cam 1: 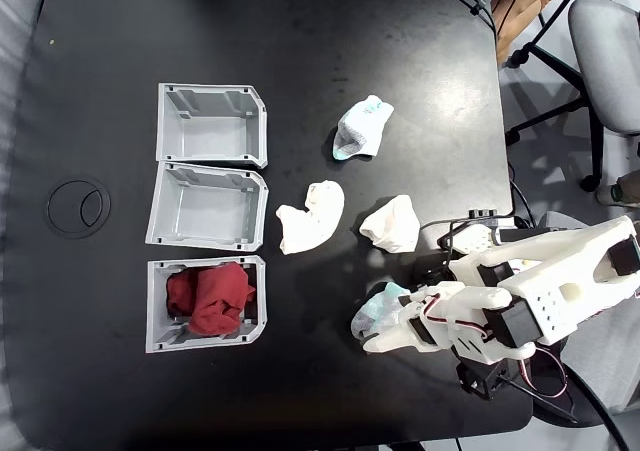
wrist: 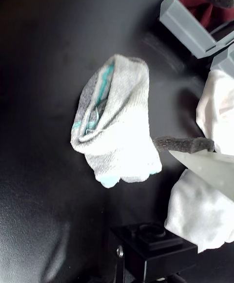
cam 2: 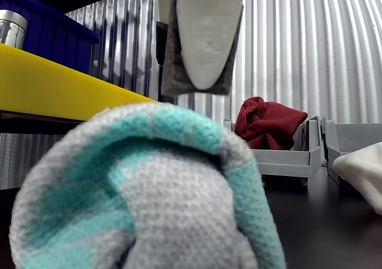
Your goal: Put the sock in the container
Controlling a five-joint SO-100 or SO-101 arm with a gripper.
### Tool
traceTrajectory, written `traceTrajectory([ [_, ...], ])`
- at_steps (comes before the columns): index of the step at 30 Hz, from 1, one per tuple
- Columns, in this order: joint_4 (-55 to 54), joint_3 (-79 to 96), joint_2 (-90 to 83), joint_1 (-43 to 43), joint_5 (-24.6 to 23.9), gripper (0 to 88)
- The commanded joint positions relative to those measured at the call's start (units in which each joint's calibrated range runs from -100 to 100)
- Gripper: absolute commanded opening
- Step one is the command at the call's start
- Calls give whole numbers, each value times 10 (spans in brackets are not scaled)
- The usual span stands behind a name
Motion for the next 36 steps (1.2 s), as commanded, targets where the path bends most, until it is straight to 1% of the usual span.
traceTrajectory([
  [1,-14,0,1,6,2,467],
  [4,-14,-1,1,6,2,467],
  [7,-50,2,1,6,2,467],
  [12,-118,64,1,-16,2,467],
  [19,-161,139,1,-32,2,461],
  [21,-161,147,1,-28,2,416],
  [22,-161,147,1,-27,2,376],
  [25,-161,147,1,-28,0,211],
  [26,-161,147,0,-28,-1,106],
  [28,-161,147,-1,-27,-2,7],
  [31,-161,145,-5,-27,-2,26],
  [36,-161,120,-8,-25,-2,14],
])
